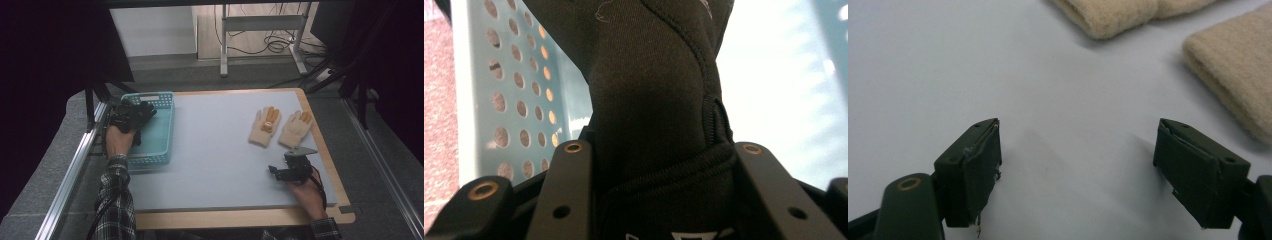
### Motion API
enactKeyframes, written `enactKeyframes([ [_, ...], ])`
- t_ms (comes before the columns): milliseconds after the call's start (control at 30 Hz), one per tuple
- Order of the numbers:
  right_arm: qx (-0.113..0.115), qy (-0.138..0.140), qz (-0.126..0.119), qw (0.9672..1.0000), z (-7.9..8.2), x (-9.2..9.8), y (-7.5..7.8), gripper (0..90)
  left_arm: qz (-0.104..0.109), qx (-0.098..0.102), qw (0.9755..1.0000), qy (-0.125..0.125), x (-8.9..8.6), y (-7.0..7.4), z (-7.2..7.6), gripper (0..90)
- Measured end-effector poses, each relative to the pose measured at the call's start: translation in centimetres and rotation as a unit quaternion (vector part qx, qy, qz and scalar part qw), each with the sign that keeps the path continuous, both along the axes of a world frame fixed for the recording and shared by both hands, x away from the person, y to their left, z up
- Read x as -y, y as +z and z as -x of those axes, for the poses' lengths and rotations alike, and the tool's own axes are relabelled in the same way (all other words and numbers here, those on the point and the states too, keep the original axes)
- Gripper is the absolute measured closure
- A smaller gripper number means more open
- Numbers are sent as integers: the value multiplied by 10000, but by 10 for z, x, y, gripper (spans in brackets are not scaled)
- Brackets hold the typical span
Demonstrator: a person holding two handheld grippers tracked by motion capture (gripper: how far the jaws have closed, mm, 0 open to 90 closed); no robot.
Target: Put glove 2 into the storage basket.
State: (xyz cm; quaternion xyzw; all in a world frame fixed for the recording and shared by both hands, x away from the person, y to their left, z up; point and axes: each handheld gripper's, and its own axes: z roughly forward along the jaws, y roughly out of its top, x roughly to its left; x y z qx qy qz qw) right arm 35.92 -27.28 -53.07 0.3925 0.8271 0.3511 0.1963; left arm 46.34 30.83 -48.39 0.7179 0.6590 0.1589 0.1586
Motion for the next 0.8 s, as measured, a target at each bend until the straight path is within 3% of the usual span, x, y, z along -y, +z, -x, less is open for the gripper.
enactKeyframes([
  [67, -1, -2, -1, 10000, 0, 0, 0, 190, 66, -51, 9999, -63, -1, -5, -2, 608],
  [100, -2, 0, -1, 10000, 0, 0, 0, 190, -48, -122, 9999, -93, 1, -9, -4, 607],
  [300, 0, 0, -1, 10000, 0, 0, 0, 190, -267, -297, 9992, -36, -1, -16, -9, 582],
  [400, 2, 0, -2, 10000, 0, 0, 0, 190, -370, -412, 9985, -30, -3, -18, -9, 523],
  [500, 2, 2, -2, 10000, 0, 0, 0, 190, -500, -525, 9971, -213, -2, -19, -8, 411],
  [533, 0, 1, -2, 10000, 0, 0, 0, 190, -509, -570, 9968, -250, -2, -18, -8, 286],
  [600, -1, -2, -1, 10000, 0, 0, 0, 190, -440, -556, 9970, -320, -2, -16, -7, 259],
  [667, 1, 0, 0, 10000, 0, 0, 0, 190, -220, -446, 9980, -397, -5, -11, -3, 169],
  [800, 0, 0, 0, 10000, 0, 0, 0, 190, -86, -266, 9987, -424, -8, -3, 0, 99],
])
